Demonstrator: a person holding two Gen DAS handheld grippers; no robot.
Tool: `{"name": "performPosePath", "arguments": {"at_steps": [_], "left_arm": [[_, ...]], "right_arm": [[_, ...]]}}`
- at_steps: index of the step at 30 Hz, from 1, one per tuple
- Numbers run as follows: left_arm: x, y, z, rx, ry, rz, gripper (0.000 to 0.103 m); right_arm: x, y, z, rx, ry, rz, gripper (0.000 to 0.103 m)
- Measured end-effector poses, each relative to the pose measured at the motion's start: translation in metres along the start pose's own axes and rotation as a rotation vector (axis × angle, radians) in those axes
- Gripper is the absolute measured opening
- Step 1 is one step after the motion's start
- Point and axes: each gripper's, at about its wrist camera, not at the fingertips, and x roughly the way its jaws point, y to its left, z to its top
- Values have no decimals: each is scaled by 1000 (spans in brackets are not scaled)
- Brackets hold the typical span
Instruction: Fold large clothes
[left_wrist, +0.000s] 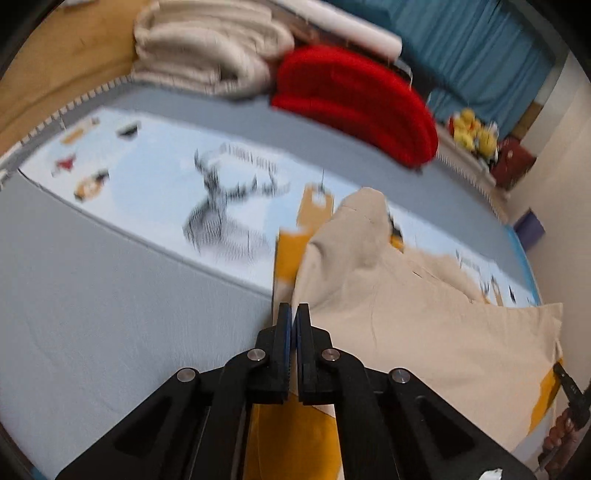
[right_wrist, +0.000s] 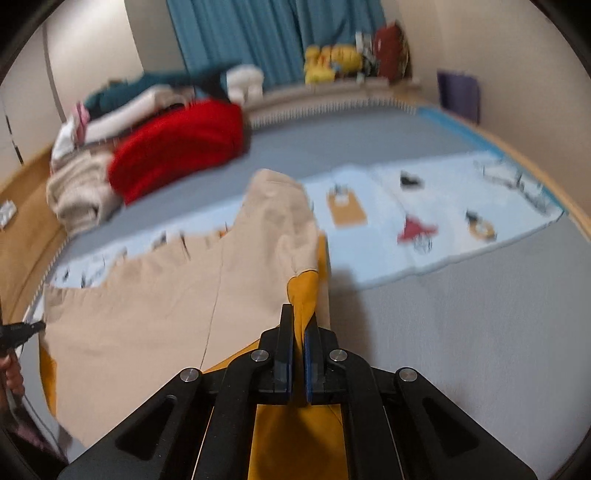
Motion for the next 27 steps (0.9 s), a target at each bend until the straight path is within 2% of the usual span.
{"name": "performPosePath", "arguments": {"at_steps": [3, 7, 11, 12, 15, 16, 17, 19, 21, 22, 24, 25, 27], "left_arm": [[4, -1, 9, -9, -41, 24, 1], [21, -3, 18, -20, -55, 59, 1], [30, -4, 26, -26, -92, 118, 0], [29, -2, 31, -39, -125, 156, 0], [34, 9, 41, -119, -164, 174, 0], [40, 11, 41, -128, -147, 174, 0], [50, 11, 41, -139, -98, 148, 0], [70, 6, 37, -156, 9, 102, 0], [76, 2, 36, -146, 48, 104, 2], [80, 2, 36, -152, 77, 90, 9], [88, 4, 32, -163, 145, 77, 64], [92, 5, 29, -159, 173, 82, 67], [100, 6, 24, -145, 217, 100, 64]], "right_arm": [[12, 5, 8, 17, -4, -30, 4], [35, 6, 16, 24, 10, -71, 4], [42, 13, 26, 8, -42, -105, 4], [42, 15, 28, 1, -57, -118, 4], [45, 15, 36, 19, -108, -149, 4], [51, 14, 38, 28, -104, -143, 4], [59, 14, 38, 23, -85, -147, 4], [85, 14, 34, 6, -6, -172, 4], [109, 8, 28, 26, 81, -185, 4], [115, 5, 25, 36, 105, -194, 5], [127, -3, 20, 69, 167, -191, 11], [128, -6, 17, 80, 181, -193, 15], [131, -14, 12, 104, 209, -188, 23]]}}
